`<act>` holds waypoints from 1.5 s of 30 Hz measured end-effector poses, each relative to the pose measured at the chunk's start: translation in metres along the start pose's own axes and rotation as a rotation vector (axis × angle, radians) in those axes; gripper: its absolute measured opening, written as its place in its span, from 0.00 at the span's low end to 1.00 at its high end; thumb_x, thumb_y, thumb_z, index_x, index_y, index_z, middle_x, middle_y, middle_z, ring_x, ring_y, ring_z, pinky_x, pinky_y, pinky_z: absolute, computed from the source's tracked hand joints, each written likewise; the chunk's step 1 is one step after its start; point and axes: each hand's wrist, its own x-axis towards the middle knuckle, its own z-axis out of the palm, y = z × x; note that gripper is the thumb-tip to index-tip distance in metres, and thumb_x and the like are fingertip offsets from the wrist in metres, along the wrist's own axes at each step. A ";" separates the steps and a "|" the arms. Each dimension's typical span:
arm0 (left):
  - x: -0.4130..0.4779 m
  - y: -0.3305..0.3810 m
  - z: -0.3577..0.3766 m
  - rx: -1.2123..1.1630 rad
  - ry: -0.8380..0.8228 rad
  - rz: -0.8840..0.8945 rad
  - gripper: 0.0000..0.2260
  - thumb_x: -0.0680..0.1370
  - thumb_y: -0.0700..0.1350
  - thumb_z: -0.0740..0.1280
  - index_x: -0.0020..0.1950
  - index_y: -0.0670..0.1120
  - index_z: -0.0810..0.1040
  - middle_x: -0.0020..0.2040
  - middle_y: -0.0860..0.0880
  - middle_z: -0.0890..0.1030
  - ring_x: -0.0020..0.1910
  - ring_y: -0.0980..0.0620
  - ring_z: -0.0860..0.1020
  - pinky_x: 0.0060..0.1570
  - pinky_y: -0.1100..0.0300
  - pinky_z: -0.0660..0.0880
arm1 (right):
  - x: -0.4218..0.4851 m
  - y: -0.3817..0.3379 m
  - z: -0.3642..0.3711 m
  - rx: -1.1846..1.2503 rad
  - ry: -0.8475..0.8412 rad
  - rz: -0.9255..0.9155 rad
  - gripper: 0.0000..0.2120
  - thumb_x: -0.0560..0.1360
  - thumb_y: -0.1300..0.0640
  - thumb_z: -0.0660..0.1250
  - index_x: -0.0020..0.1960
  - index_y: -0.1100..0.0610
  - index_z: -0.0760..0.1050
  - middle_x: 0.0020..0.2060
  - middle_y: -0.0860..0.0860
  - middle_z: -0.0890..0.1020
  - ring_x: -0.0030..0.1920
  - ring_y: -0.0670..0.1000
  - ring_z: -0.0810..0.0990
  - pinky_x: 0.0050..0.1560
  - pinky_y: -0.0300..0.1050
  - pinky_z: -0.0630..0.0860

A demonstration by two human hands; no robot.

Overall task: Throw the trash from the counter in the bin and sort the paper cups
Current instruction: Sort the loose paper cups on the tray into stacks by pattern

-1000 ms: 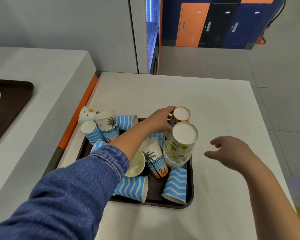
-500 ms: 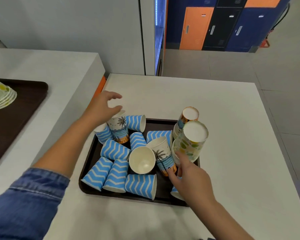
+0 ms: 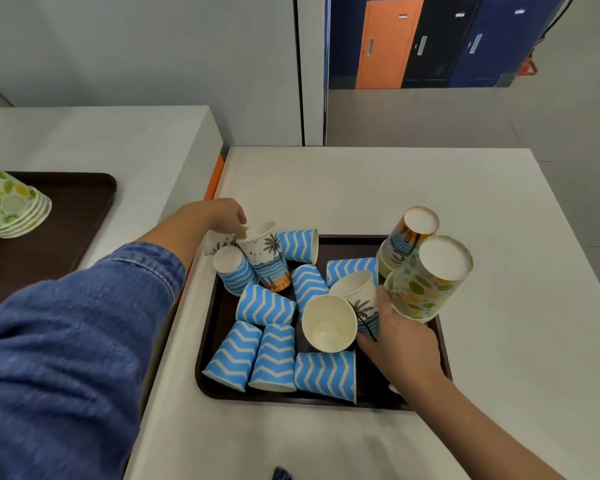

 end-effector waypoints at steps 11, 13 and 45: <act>0.020 -0.002 -0.002 0.177 -0.094 0.035 0.13 0.82 0.47 0.55 0.60 0.43 0.74 0.56 0.45 0.72 0.54 0.48 0.71 0.55 0.57 0.67 | -0.001 -0.012 0.000 0.035 -0.048 0.100 0.37 0.70 0.36 0.64 0.73 0.52 0.57 0.43 0.48 0.83 0.43 0.53 0.82 0.32 0.43 0.67; 0.023 -0.004 -0.006 0.233 -0.110 0.040 0.06 0.80 0.42 0.60 0.55 0.46 0.75 0.53 0.46 0.72 0.50 0.48 0.70 0.55 0.55 0.70 | -0.004 -0.014 -0.005 0.051 -0.045 0.114 0.38 0.70 0.36 0.64 0.73 0.51 0.56 0.44 0.48 0.83 0.43 0.53 0.82 0.33 0.44 0.69; -0.060 0.001 -0.027 0.180 0.476 -0.100 0.24 0.69 0.52 0.73 0.60 0.42 0.73 0.54 0.40 0.74 0.52 0.41 0.75 0.46 0.52 0.73 | 0.109 0.014 -0.222 -0.152 0.007 -0.028 0.37 0.59 0.45 0.80 0.64 0.52 0.68 0.50 0.54 0.78 0.46 0.56 0.77 0.39 0.49 0.75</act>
